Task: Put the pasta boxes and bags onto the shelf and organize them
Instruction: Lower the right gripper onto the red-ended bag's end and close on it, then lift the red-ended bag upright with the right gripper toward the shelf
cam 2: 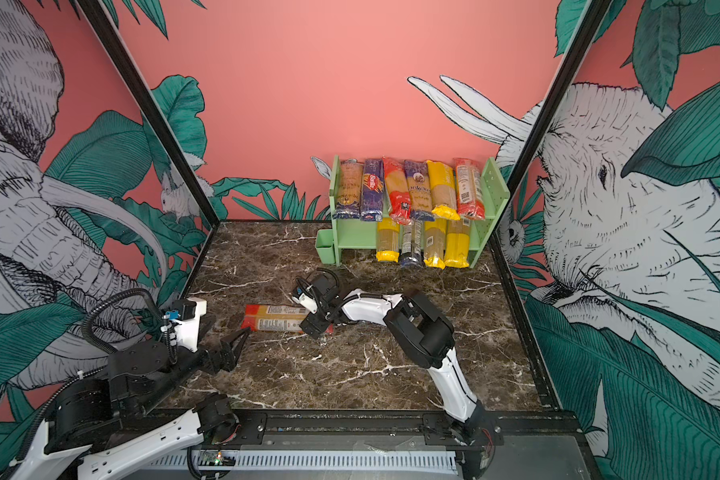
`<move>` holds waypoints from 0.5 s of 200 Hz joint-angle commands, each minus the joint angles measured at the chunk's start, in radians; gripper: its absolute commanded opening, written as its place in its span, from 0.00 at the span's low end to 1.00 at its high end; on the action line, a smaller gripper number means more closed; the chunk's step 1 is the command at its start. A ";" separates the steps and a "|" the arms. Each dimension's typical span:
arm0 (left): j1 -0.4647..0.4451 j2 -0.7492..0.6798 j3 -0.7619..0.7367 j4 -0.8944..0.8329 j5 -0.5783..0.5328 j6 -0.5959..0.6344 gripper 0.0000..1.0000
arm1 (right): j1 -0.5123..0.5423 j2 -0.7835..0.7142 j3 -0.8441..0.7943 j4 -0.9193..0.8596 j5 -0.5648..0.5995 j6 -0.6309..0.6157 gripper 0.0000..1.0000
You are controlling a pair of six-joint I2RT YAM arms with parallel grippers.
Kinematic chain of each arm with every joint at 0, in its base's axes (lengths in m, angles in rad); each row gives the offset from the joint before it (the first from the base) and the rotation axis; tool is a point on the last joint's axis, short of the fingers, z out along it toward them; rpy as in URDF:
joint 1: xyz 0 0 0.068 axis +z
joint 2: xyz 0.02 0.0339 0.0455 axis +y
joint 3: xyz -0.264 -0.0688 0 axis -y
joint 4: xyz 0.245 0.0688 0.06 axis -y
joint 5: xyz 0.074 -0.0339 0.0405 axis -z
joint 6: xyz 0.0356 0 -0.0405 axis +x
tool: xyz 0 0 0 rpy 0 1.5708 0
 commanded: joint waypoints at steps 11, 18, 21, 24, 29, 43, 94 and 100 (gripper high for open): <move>0.003 0.000 -0.012 0.010 -0.009 0.005 0.98 | 0.003 0.008 -0.050 -0.025 -0.081 0.017 0.97; 0.004 -0.003 -0.015 0.011 -0.009 0.005 0.98 | 0.005 -0.002 -0.070 -0.017 -0.082 0.022 0.96; 0.004 -0.004 -0.016 0.013 -0.008 0.005 0.98 | 0.006 -0.006 -0.078 -0.014 -0.084 0.025 0.95; 0.004 -0.005 -0.018 0.014 -0.008 0.006 0.98 | 0.007 -0.010 -0.086 -0.012 -0.084 0.028 0.95; 0.004 -0.008 -0.020 0.016 -0.007 0.006 0.98 | 0.011 -0.017 -0.099 -0.010 -0.082 0.033 0.93; 0.004 -0.009 -0.025 0.020 -0.003 0.005 0.98 | 0.020 -0.038 -0.133 -0.009 -0.071 0.044 0.89; 0.004 -0.018 -0.036 0.024 0.014 -0.012 0.98 | 0.061 -0.120 -0.303 0.036 0.011 0.095 0.38; 0.004 -0.019 -0.037 0.024 0.015 -0.015 0.98 | 0.064 -0.125 -0.315 0.039 0.009 0.103 0.33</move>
